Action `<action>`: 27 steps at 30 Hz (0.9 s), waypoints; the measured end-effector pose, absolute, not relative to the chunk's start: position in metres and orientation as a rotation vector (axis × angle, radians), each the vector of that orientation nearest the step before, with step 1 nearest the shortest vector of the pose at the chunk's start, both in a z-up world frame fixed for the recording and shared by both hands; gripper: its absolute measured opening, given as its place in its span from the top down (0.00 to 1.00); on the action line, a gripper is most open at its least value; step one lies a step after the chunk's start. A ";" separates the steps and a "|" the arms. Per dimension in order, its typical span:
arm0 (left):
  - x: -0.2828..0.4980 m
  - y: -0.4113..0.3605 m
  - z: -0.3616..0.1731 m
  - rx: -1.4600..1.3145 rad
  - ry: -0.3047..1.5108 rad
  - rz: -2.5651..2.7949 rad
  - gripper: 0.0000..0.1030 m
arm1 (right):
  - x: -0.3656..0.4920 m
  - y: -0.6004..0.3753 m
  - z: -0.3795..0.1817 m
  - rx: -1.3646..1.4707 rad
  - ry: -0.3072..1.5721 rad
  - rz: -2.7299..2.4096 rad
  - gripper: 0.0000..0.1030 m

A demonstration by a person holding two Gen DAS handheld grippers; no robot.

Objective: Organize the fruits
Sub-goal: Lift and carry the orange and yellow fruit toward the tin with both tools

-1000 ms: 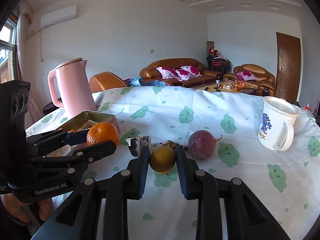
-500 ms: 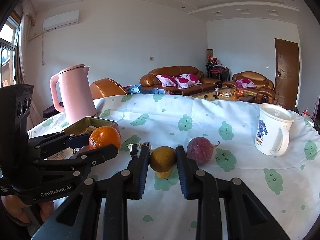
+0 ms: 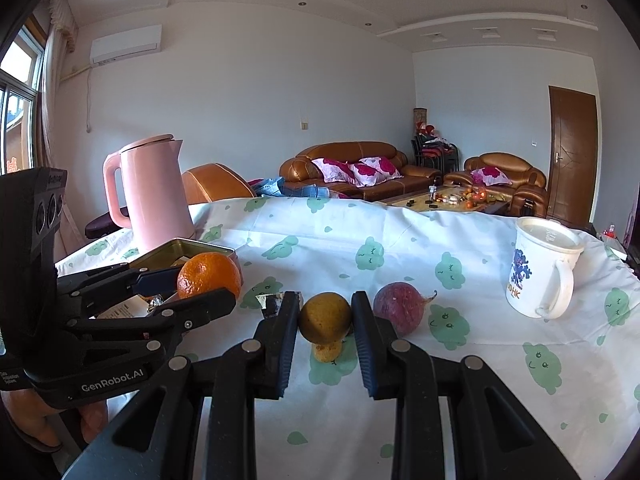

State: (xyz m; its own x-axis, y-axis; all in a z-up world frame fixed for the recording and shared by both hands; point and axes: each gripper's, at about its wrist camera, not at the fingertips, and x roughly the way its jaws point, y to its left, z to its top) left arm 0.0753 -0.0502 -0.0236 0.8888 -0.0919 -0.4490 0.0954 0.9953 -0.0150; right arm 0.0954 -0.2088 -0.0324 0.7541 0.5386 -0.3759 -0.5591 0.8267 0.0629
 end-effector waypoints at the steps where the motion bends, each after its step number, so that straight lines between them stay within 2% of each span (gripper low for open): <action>1: 0.074 -0.050 -0.023 0.009 0.462 -0.097 0.53 | 0.094 -0.209 -0.032 -0.054 0.387 0.598 0.72; 27: 0.052 -0.050 -0.016 0.018 0.346 -0.058 0.53 | 0.076 -0.219 -0.027 -0.019 0.303 0.567 0.72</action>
